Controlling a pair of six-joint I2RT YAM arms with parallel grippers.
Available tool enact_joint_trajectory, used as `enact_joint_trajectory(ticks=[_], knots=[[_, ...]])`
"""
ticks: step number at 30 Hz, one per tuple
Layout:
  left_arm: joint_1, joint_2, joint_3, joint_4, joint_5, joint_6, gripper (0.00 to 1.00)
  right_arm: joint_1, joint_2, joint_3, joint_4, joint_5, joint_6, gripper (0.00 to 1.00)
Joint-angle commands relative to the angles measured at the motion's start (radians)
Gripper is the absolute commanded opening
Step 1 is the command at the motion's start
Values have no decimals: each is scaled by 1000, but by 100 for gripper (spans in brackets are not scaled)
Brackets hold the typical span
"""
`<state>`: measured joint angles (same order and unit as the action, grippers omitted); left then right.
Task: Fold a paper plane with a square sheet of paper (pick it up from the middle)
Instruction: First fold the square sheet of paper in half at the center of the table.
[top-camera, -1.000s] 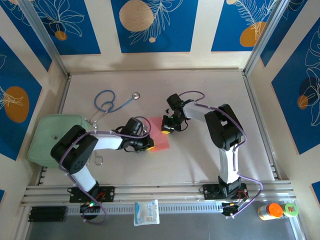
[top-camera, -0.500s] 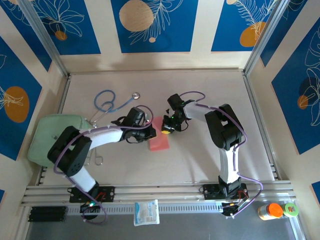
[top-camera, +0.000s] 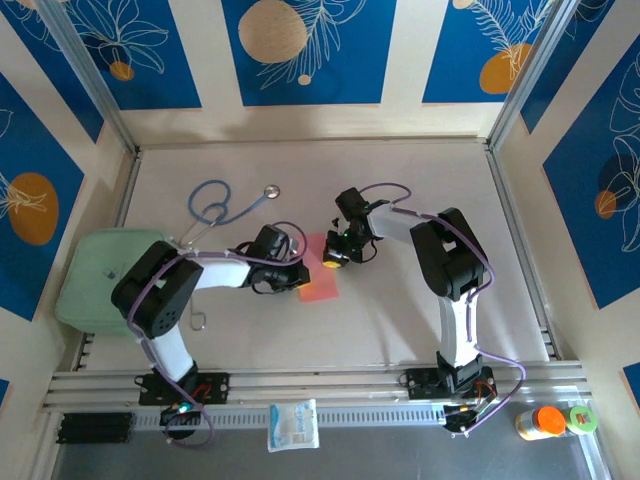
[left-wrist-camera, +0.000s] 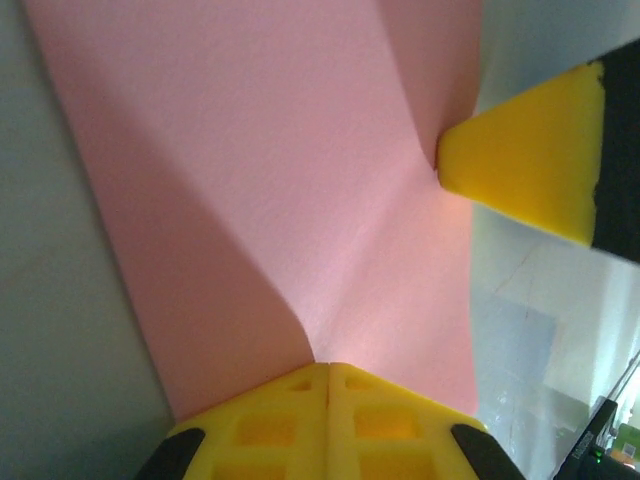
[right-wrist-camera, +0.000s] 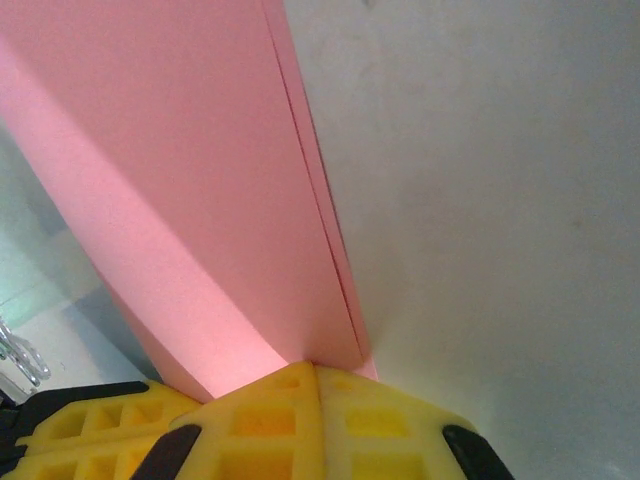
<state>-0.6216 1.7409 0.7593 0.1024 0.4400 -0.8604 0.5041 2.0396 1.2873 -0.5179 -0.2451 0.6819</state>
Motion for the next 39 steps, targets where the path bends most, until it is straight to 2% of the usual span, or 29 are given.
enact_joint_trajectory(ticks=[1, 9, 14, 19, 23, 34, 39], knots=[[-2, -10, -106, -195, 31, 35, 6, -48, 143, -86, -99, 306, 23, 5], [-3, -166, -86, -398, -18, 87, 7, -49, 142, -86, -98, 305, 27, 5], [-4, -231, 12, -387, -32, 83, 7, -48, 142, -84, -96, 297, 28, 5], [-7, -157, 51, -248, -9, 29, 7, -46, 141, -81, -97, 297, 30, 5], [-36, -77, 73, -203, 23, 9, 7, -47, 138, -80, -99, 296, 31, 5], [-82, -48, -24, -340, -22, 51, 6, -48, 143, -77, -99, 301, 28, 5], [-82, -95, 1, -492, -75, 167, 6, -50, 131, -82, -79, 278, 17, 5]])
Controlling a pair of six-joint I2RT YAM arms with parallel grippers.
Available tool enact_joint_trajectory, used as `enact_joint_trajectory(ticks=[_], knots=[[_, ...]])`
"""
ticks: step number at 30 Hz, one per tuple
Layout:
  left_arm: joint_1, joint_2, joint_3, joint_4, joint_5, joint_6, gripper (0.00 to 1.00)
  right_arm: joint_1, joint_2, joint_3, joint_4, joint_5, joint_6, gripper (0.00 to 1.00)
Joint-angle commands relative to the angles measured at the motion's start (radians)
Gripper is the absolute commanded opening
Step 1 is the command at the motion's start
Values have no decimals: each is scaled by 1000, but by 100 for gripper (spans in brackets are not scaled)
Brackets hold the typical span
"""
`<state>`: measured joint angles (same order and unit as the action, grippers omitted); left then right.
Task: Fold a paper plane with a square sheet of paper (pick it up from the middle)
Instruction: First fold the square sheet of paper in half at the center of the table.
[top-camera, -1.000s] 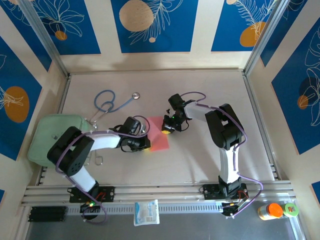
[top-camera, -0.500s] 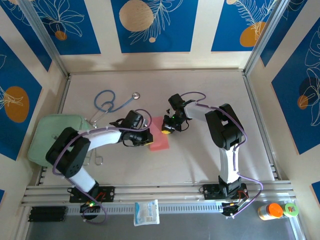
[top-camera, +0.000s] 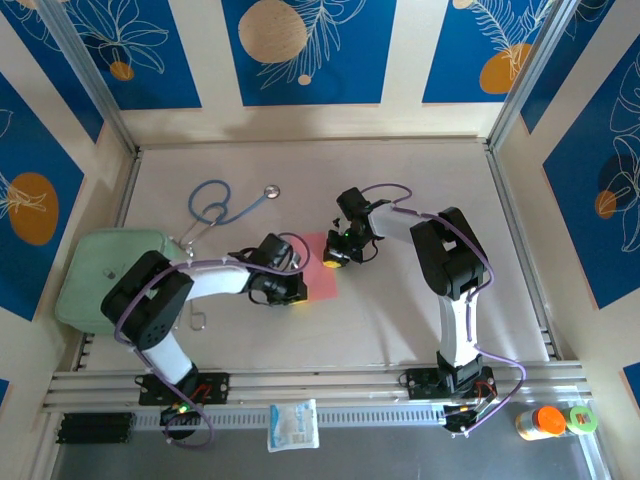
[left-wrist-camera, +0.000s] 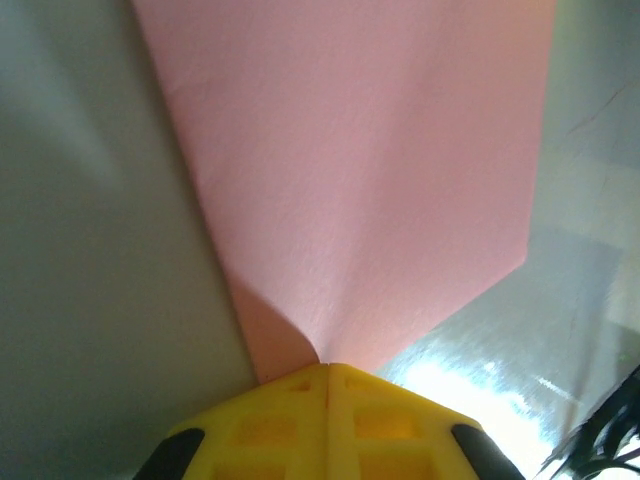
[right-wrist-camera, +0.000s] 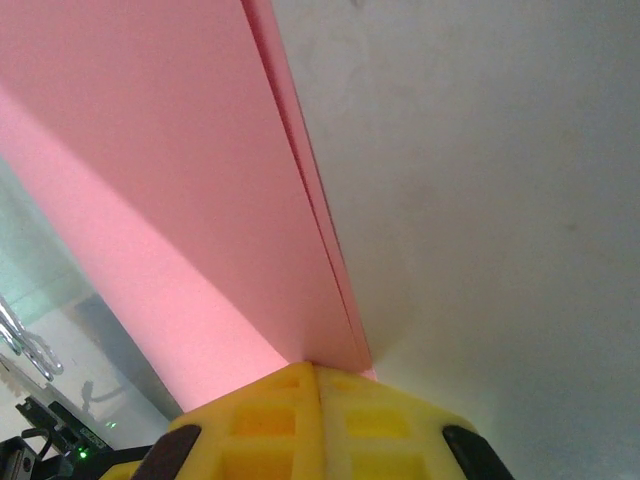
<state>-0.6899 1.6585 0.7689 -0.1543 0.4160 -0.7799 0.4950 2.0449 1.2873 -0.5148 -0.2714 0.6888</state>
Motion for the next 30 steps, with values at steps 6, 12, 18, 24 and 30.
enact_joint_trajectory(ticks=[6, 12, 18, 24, 30], knots=[[11, -92, 134, -261, -67, 150, 9, -41, 73, -65, -61, 254, -2, 6], [73, -86, 164, -121, -90, 65, 17, -36, -28, -9, -37, 145, 10, 13], [92, 9, 210, 47, -56, -25, 26, -52, -155, -56, 15, 108, 43, 31], [94, 119, 275, 110, -28, -50, 27, -96, -240, -169, 62, 80, 67, 41], [93, 195, 336, 133, -45, -45, 26, -126, -287, -248, 95, 54, 80, 47]])
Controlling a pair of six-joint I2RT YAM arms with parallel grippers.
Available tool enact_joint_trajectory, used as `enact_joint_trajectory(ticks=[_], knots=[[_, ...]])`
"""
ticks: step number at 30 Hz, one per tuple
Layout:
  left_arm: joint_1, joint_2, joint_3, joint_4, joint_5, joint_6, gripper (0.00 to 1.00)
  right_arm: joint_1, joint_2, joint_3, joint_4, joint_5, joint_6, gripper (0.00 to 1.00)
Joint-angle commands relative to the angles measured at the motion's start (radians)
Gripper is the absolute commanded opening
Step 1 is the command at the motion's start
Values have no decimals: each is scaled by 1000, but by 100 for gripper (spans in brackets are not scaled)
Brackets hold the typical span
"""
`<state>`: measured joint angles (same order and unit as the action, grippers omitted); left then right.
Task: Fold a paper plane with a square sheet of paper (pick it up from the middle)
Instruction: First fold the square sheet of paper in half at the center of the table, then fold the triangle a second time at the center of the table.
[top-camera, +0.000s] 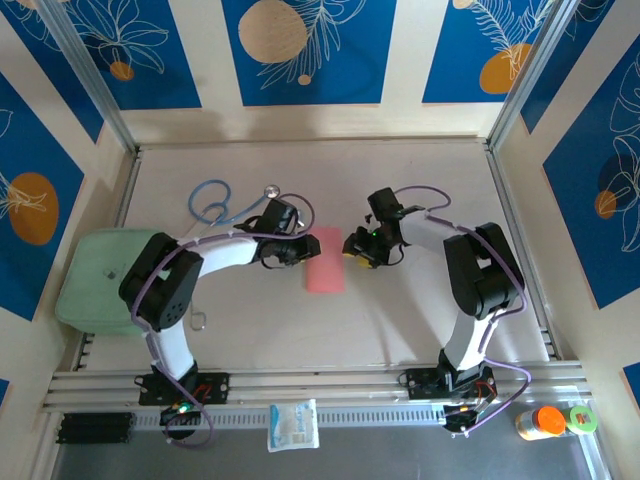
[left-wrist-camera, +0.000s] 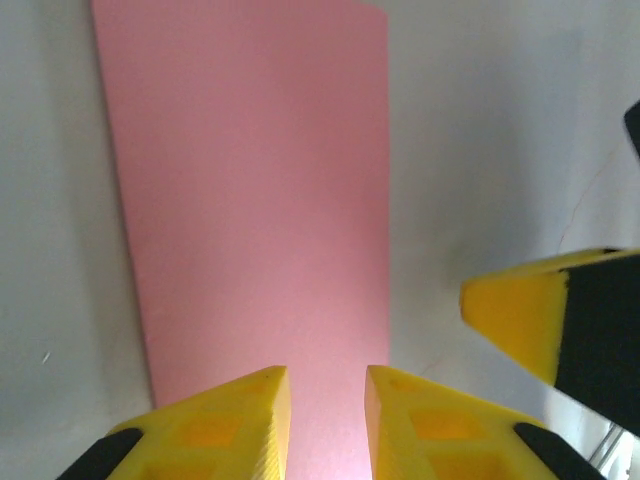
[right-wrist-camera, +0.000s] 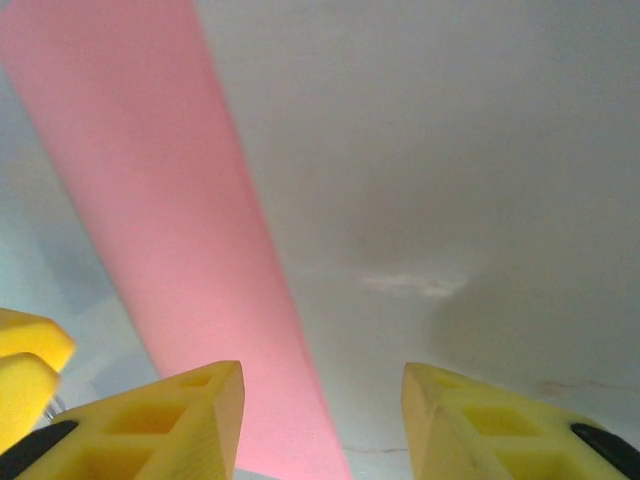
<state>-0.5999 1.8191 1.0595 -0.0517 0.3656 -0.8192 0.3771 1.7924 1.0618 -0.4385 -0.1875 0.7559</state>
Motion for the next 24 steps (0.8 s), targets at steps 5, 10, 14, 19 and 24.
enact_joint_trajectory(ticks=[5, 10, 14, 19, 24], knots=[[10, 105, 114, -38, -55, 3, 25, -11, -48, -58, 54, -32, 25, 56], [13, 130, 133, -39, -79, -3, 24, -12, -51, -63, 63, -36, 32, 56], [12, 124, 134, -48, -76, -2, 24, -12, -36, -57, 64, -57, 33, 54], [15, 97, 129, -53, -87, 0, 24, -11, -22, -50, 69, -66, 31, 53], [23, 107, 108, -55, -88, -1, 24, -10, -16, -46, 71, -73, 28, 52]])
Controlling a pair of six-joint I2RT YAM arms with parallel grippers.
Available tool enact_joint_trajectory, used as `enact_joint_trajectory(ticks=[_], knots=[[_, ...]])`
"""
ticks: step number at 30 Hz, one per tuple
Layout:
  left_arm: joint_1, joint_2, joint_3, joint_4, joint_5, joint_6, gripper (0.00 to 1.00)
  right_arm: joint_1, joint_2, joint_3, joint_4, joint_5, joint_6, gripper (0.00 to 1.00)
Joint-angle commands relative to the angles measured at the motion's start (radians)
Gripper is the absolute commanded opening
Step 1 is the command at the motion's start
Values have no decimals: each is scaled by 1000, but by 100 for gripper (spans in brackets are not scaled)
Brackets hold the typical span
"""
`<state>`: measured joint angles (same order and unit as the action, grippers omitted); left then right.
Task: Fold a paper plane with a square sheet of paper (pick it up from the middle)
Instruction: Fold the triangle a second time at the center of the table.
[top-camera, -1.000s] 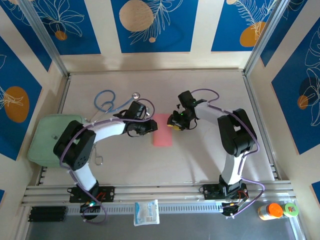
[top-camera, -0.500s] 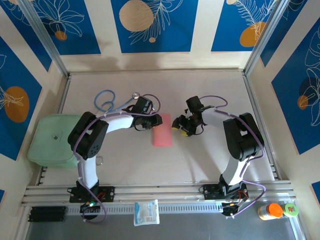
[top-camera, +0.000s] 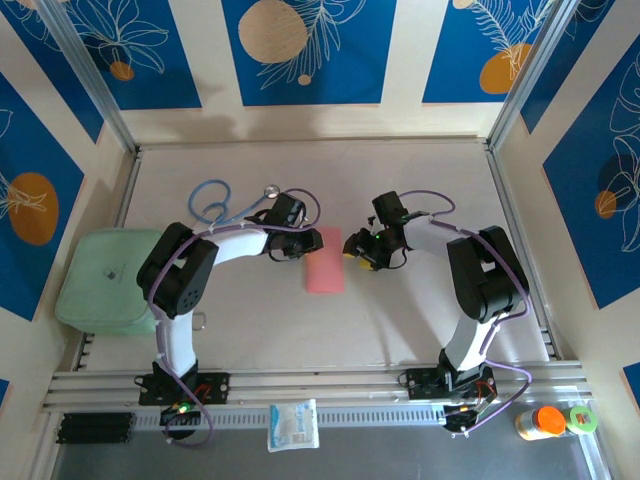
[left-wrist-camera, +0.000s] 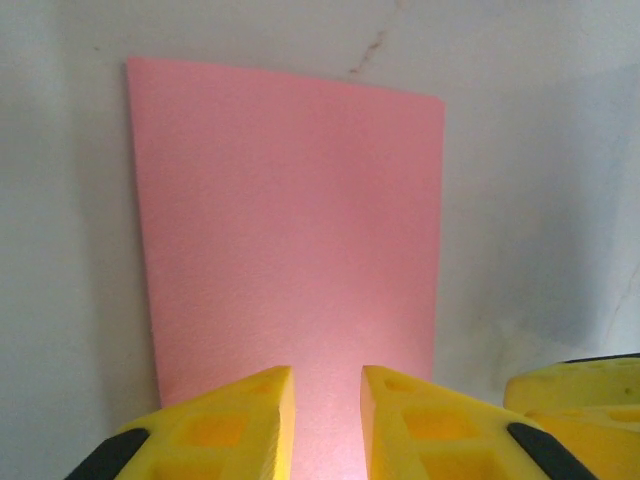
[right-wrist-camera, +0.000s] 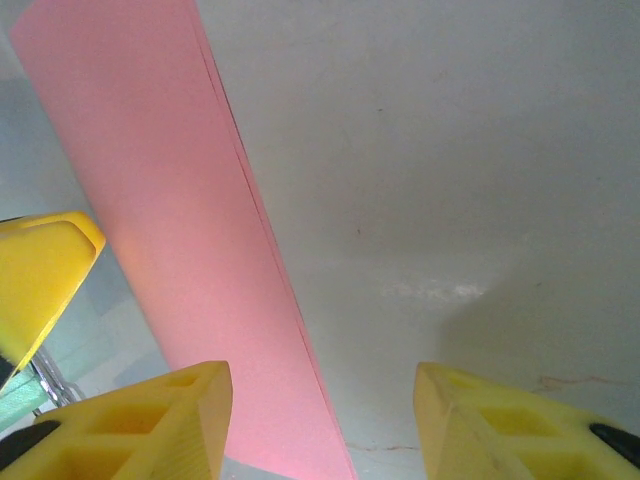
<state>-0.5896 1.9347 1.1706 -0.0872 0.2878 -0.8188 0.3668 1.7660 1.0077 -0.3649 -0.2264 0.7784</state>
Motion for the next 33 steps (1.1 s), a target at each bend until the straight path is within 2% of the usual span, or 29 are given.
enact_joint_trajectory(ticks=[1, 13, 22, 33], knots=[[14, -6, -9, -14, -8, -5, 24, 0, 7, 4, 2, -33, 5, 52], [22, 19, -70, 4, -11, -48, 17, 22, -4, -23, 10, -70, 25, 51], [26, -18, -150, 54, -18, -104, 16, 76, -16, -63, 13, -98, 59, 49], [26, -10, -159, 62, -13, -112, 16, 101, -10, -81, 0, -152, 50, 46]])
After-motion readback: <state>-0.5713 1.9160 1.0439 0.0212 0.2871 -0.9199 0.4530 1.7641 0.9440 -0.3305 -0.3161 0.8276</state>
